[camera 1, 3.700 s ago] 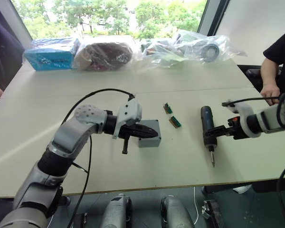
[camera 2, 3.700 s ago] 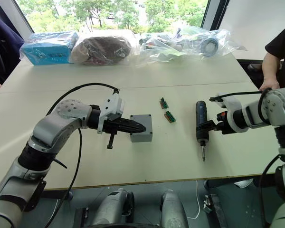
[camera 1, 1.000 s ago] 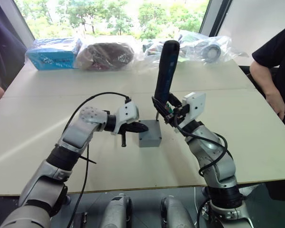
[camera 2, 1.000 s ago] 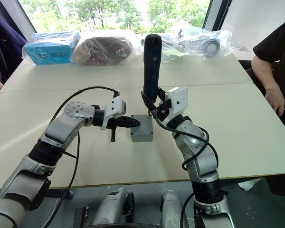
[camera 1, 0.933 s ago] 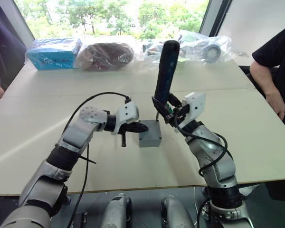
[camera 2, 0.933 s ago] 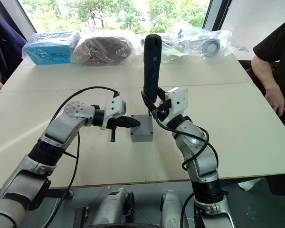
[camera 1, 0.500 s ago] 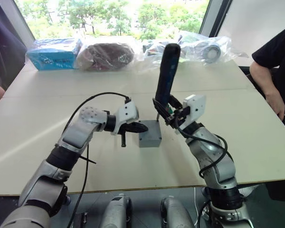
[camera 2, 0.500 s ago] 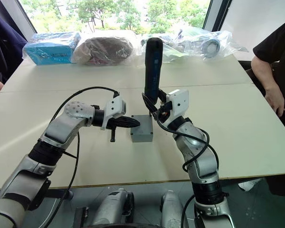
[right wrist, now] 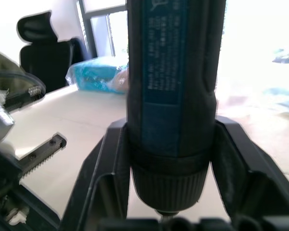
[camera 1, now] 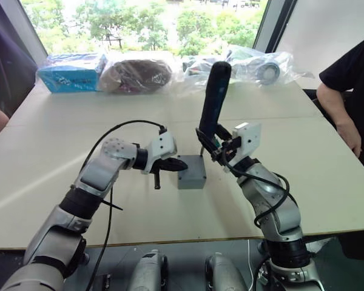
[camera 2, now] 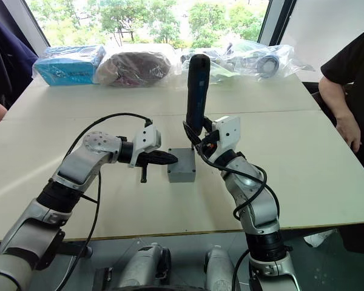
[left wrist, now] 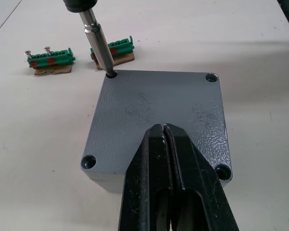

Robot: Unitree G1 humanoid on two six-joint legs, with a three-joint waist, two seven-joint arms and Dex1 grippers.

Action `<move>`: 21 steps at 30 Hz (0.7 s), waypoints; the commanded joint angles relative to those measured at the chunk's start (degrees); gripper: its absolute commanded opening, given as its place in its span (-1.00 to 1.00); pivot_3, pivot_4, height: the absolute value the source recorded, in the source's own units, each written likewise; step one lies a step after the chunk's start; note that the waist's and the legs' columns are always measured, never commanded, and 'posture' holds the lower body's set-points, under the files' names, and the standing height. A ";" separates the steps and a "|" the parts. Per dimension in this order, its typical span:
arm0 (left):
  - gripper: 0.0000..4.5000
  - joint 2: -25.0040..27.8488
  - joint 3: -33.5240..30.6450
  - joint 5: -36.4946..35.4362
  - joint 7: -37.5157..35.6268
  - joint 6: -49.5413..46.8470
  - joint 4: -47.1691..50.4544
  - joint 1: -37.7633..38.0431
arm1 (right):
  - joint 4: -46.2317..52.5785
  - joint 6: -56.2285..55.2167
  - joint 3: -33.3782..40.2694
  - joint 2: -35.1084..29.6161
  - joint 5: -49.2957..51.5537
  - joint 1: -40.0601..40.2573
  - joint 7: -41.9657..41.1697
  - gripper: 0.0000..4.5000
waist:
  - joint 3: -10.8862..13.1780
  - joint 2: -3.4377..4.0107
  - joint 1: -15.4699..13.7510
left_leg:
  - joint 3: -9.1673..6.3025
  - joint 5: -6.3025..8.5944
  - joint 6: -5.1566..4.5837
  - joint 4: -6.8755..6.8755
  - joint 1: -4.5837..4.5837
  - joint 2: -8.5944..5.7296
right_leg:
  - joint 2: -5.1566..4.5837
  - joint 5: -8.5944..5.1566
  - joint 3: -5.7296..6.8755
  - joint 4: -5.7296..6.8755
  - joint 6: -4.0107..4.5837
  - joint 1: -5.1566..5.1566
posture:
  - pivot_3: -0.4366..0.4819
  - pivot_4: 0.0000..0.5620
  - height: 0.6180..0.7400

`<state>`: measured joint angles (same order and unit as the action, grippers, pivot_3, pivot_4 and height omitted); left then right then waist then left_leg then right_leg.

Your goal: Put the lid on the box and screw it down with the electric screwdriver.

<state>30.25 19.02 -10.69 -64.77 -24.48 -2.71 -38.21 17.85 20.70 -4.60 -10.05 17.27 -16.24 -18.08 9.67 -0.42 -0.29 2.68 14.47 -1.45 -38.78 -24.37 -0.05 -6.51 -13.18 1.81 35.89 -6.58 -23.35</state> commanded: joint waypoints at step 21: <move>-1.00 -0.45 0.35 0.55 -0.08 0.07 0.78 1.25 | -4.96 0.98 -1.74 -0.10 -1.67 5.17 -0.70 -0.22 | -0.56 -0.14 0.00 | 0.00 -0.01 0.04 0.64 0.39 -0.02 | -0.08 -0.04 0.02 -0.68 0.08 0.11 | -0.05 -0.47 1.00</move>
<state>29.89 19.02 -10.63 -64.71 -24.64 -2.62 -37.46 17.39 18.60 -4.64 -9.54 17.07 -14.53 -18.38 9.10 -0.56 -0.29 2.68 14.46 -1.40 -38.13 -23.97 -0.08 -6.60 -13.22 1.84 35.20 -6.50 -23.23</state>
